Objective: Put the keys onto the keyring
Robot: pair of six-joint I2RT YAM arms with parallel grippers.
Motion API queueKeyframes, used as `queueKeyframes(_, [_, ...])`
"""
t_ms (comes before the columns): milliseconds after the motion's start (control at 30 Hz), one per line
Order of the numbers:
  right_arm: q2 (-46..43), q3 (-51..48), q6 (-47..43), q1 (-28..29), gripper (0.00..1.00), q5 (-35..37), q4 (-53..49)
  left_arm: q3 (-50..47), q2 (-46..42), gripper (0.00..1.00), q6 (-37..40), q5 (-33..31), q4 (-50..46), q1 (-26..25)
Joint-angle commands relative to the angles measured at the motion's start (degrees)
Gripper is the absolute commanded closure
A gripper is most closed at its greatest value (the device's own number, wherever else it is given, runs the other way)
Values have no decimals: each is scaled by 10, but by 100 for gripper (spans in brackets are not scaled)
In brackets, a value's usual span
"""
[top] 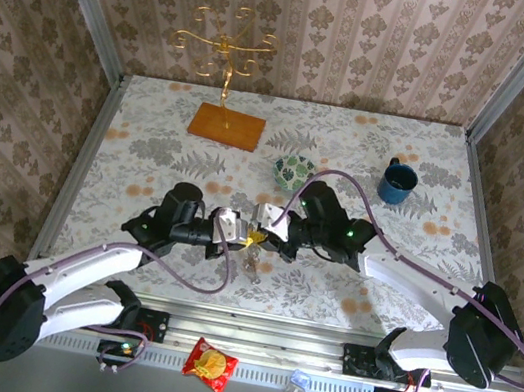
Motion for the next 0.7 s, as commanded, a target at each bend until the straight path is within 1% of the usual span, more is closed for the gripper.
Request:
queueKeyframes(0, [-1, 18, -8, 10, 96, -18, -10, 20, 6, 100, 22, 18, -33, -1])
queueKeyframes(67, [-12, -5, 13, 4, 82, -16, 22, 14, 3, 100, 16, 23, -22, 0])
queueKeyframes(100, [-18, -24, 28, -3, 77, -19, 44, 8, 0, 100, 9, 25, -11, 1])
queueKeyframes(133, [-25, -39, 42, -10, 74, -24, 67, 2, -2, 100, 3, 27, -1, 1])
queueKeyframes(200, [-35, -67, 66, -22, 71, -32, 102, -12, -9, 100, -12, 33, 25, 1])
queueKeyframes(333, [-36, -91, 82, -27, 70, -36, 121, -34, -15, 100, -39, 40, 75, 4])
queueKeyframes(433, [-27, -99, 84, -27, 71, -36, 130, -42, -14, 100, -55, 46, 98, 6])
queueKeyframes(667, [-7, -96, 93, -27, 80, -52, 150, -55, -13, 100, -78, 49, 134, 8])
